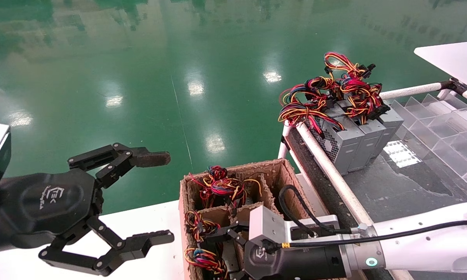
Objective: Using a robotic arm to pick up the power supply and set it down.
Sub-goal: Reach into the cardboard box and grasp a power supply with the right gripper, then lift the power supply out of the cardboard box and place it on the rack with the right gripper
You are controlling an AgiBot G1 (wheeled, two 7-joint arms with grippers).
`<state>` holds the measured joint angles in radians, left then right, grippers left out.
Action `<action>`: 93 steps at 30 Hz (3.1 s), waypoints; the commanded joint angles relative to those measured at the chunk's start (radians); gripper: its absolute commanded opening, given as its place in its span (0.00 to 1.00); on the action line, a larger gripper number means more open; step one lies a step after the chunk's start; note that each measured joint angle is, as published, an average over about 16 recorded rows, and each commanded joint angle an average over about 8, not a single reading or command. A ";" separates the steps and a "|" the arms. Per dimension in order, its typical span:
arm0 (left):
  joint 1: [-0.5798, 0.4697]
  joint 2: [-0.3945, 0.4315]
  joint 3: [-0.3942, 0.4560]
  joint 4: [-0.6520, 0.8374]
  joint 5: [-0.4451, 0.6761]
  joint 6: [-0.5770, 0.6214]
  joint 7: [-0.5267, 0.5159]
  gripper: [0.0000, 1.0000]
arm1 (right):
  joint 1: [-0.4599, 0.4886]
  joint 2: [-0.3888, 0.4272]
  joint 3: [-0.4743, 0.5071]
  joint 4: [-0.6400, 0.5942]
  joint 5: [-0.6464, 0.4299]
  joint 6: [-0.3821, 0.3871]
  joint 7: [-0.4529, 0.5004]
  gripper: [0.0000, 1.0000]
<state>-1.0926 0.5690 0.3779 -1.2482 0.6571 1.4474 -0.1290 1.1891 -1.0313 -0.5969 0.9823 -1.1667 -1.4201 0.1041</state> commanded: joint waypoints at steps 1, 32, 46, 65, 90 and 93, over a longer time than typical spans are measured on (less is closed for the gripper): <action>0.000 0.000 0.000 0.000 0.000 0.000 0.000 1.00 | -0.003 -0.005 -0.001 -0.007 -0.001 0.004 -0.005 0.00; 0.000 0.000 0.000 0.000 0.000 0.000 0.000 1.00 | -0.012 -0.033 0.030 -0.142 0.054 -0.014 -0.094 0.00; 0.000 0.000 0.000 0.000 0.000 0.000 0.000 1.00 | -0.040 0.083 0.122 0.026 0.198 -0.042 -0.035 0.00; 0.000 0.000 0.000 0.000 0.000 0.000 0.000 1.00 | -0.106 0.305 0.378 0.144 0.506 0.025 -0.002 0.00; 0.000 0.000 0.000 0.000 0.000 0.000 0.000 1.00 | -0.074 0.569 0.494 -0.265 0.435 -0.003 -0.233 0.00; 0.000 0.000 0.000 0.000 0.000 0.000 0.000 1.00 | -0.069 0.578 0.492 -0.311 0.421 -0.012 -0.260 0.00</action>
<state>-1.0926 0.5689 0.3782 -1.2482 0.6569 1.4473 -0.1289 1.1230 -0.4594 -0.1103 0.6811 -0.7473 -1.4360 -0.1475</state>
